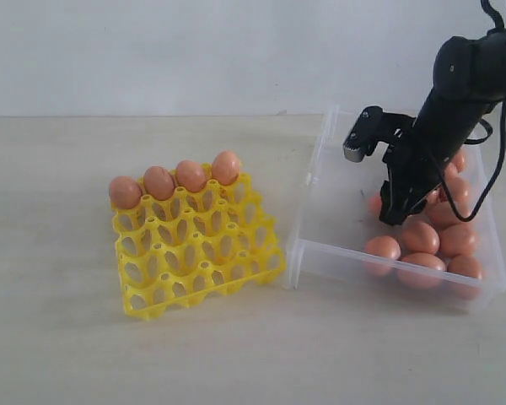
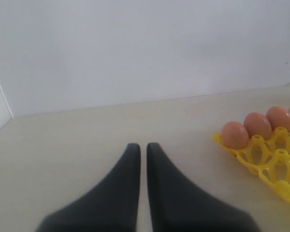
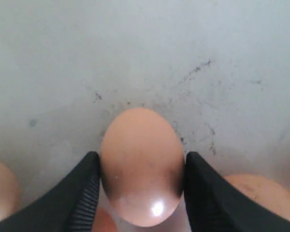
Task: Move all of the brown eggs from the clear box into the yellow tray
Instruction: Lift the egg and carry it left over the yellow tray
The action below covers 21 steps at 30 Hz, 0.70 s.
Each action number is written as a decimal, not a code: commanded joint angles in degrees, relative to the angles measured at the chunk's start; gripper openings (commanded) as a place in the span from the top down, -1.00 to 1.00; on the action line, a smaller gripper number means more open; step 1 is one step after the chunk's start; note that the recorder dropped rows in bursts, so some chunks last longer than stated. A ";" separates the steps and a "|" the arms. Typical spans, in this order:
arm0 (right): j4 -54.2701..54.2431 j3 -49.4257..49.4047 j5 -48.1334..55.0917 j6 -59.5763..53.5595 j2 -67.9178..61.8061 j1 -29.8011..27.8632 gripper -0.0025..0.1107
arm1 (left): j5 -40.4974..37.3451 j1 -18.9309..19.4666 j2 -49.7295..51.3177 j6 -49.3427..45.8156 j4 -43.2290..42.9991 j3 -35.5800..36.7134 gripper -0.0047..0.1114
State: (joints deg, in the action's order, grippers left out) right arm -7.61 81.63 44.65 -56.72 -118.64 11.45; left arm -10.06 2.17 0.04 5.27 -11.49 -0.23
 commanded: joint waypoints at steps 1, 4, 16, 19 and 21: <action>-17.47 0.13 -9.09 -4.51 0.15 -0.57 0.96 | 0.18 -0.28 -0.04 0.29 0.02 0.23 0.85; -42.14 -1.69 -12.14 -22.88 0.15 -0.62 0.96 | 0.18 -0.28 -0.04 0.29 0.02 0.23 0.85; -90.58 -11.38 -15.54 -65.24 -0.07 -0.71 0.96 | 0.18 -0.28 -0.04 0.29 0.02 0.23 0.85; -91.30 -11.47 -15.27 -65.24 -0.07 -0.95 0.96 | 0.18 -0.28 -0.04 0.29 0.02 0.23 0.85; -91.99 -11.47 -17.12 -65.24 -0.07 -0.95 0.96 | 0.18 -0.28 -0.04 0.29 0.02 0.23 0.85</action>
State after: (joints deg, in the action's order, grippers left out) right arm -98.07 70.63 28.38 -121.25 -118.74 10.91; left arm -10.06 2.17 0.04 5.27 -11.49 -0.23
